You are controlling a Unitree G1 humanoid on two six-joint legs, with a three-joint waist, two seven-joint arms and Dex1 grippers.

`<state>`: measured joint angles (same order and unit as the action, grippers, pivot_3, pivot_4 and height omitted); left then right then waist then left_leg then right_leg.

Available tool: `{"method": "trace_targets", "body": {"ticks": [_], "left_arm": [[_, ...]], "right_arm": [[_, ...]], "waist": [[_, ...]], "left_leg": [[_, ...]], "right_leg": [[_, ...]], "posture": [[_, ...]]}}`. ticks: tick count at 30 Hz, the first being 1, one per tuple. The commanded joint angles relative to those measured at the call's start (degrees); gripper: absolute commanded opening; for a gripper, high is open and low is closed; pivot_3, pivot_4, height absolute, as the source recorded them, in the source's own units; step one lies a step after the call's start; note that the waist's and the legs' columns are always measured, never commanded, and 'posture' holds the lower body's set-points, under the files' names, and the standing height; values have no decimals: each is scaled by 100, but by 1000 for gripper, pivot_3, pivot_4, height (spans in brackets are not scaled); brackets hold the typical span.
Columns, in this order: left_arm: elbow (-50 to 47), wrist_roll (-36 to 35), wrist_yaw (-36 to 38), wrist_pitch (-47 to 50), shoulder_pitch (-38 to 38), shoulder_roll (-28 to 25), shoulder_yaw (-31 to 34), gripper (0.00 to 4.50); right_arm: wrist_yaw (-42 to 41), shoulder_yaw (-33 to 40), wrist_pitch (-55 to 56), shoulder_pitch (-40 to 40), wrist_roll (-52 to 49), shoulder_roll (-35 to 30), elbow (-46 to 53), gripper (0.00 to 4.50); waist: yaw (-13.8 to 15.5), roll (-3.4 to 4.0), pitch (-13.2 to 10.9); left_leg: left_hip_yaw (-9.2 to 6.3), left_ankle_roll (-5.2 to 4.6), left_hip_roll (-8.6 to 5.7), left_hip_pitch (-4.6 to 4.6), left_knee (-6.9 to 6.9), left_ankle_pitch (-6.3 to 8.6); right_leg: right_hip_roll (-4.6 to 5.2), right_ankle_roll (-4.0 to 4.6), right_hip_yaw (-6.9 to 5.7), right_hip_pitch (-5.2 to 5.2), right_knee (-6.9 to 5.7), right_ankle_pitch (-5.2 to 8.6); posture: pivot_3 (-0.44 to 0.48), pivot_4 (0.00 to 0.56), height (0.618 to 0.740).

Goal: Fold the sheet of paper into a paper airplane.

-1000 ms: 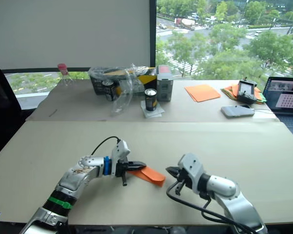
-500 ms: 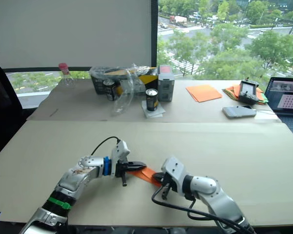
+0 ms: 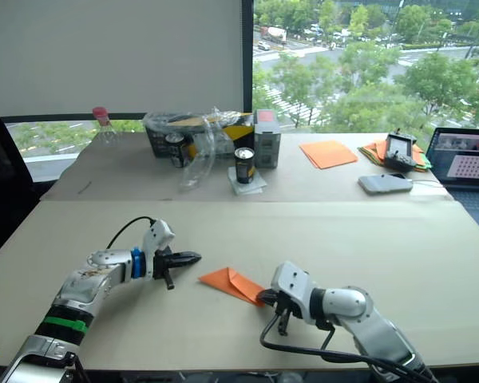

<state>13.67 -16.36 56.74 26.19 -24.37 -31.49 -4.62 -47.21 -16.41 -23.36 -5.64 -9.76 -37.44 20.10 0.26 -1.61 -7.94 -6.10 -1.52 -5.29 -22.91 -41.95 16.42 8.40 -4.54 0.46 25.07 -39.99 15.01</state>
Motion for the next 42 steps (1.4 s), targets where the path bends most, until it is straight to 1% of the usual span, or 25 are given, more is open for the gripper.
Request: {"method": "trace_targets", "body": {"ticks": [1,2,4,5,7,9,12,14,16,19,21,23,25,29,32,34,37,40,42], "left_arm": [[-189,-238,46,27,41,-41,282,0],[-305,-311,143,17,46,-57,313,0],[-413,-355,273,-66,17,-128,355,0],[-417,-353,300,-89,5,-148,367,0],[-252,-420,598,-164,-278,-448,554,0],[-216,-520,996,-151,-503,-780,628,0],[-396,-763,1448,267,-613,-1065,567,0],[-624,-992,1759,683,-572,-1244,476,0],[-853,-1087,1903,895,-503,-1359,408,0],[-1301,-1305,2042,1275,-295,-1520,371,0],[-1600,-1435,2037,1498,-117,-1589,381,0],[-1883,-1564,1959,1663,85,-1613,429,0],[-2127,-1655,1861,1732,300,-1606,483,0],[-2488,-1763,1623,1717,629,-1541,592,0],[-2579,-1607,1288,1545,763,-1519,663,0],[-2541,-1509,1081,1343,797,-1466,727,0],[-2547,-1496,994,1234,816,-1441,709,0],[-2555,-1508,922,1176,834,-1401,682,0],[-2518,-1498,889,1140,838,-1388,656,0]], "right_arm": [[-16,53,-163,5,-49,38,-11,25],[-99,153,-161,-40,-120,-42,194,25],[-189,391,-274,-131,-342,-135,576,25],[-193,442,-331,-158,-402,-143,656,25],[-269,889,-648,-399,-935,-238,1180,25],[-387,1270,-946,-644,-1402,-375,1557,25],[-639,1470,-1370,-884,-1877,-686,1700,25],[-670,1478,-1634,-1076,-2115,-775,1702,25],[-694,1358,-1803,-1210,-2188,-827,1686,25],[-574,793,-1989,-1391,-1906,-765,1535,25],[-340,498,-2045,-1416,-1651,-649,1302,25],[-121,418,-2088,-1337,-1575,-469,1097,25],[-130,287,-1972,-1292,-1407,-484,987,25],[3,264,-1958,-1401,-1274,-321,727,25],[62,219,-1971,-1598,-1058,-311,328,25],[215,356,-1897,-1853,-923,-191,-109,25],[190,509,-1780,-2143,-853,-200,-397,25],[27,693,-1759,-2376,-905,-335,-381,25],[-97,869,-2094,-2502,-1192,-402,-102,25]], "waist": [[-6,-1,-2],[-6,1,-5],[7,0,-15],[11,-1,-16],[23,-3,-21],[-4,-8,-36],[-7,-12,-41],[-14,-10,-42],[-32,-10,-48],[-59,-17,-57],[-89,-17,-58],[-110,-17,-59],[-104,-12,-62],[-101,-12,-65],[-93,-10,-67],[-95,-10,-67],[-94,-9,-68],[-95,-7,-69],[-93,-6,-70]], "left_leg": [[0,0,1,-4,0,0],[-1,0,1,-11,0,0],[-1,2,-2,-34,-2,-1],[0,2,-4,-50,-3,-1],[0,4,-7,-74,-2,-3],[0,22,-9,-134,-10,-15],[-8,27,-4,-141,-6,-18],[-10,19,-3,-126,-1,-13],[-9,14,-5,-129,-1,-11],[-9,14,-5,-130,-2,-10],[-10,16,-1,-130,-1,-12],[-10,17,-1,-130,-2,-13],[-8,17,-1,-129,-2,-13],[-8,18,-2,-129,-2,-13],[-9,23,-1,-128,-2,-17],[-8,23,-1,-126,-3,-18],[-6,24,-2,-126,-2,-20],[-7,25,-2,-132,1,-20],[-6,24,-3,-134,1,-19]], "right_leg": [[-1,3,0,4,0,-2],[-1,7,0,8,0,-4],[1,43,0,28,0,-26],[2,45,1,43,1,-28],[4,47,2,71,0,-30],[2,58,2,137,-14,-42],[0,65,-9,139,-7,-47],[1,63,-14,118,9,-46],[3,62,-14,117,15,-46],[3,63,-13,120,14,-46],[2,63,-15,121,11,-46],[2,64,-14,121,10,-47],[3,65,-8,121,9,-47],[2,65,-9,123,7,-47],[2,67,-9,123,3,-48],[2,70,-9,121,3,-50],[2,72,-9,123,2,-52],[1,72,-11,132,1,-52],[2,72,-9,133,2,-52]], "posture": [[0,150,670],[0,150,670],[0,150,670],[0,150,670],[0,150,670],[0,150,670],[0,150,670],[0,150,670],[0,150,670],[0,150,670],[0,150,670],[0,150,670],[0,150,670],[0,150,670],[0,150,670],[0,150,670],[0,150,670],[0,150,670],[0,150,670]]}}
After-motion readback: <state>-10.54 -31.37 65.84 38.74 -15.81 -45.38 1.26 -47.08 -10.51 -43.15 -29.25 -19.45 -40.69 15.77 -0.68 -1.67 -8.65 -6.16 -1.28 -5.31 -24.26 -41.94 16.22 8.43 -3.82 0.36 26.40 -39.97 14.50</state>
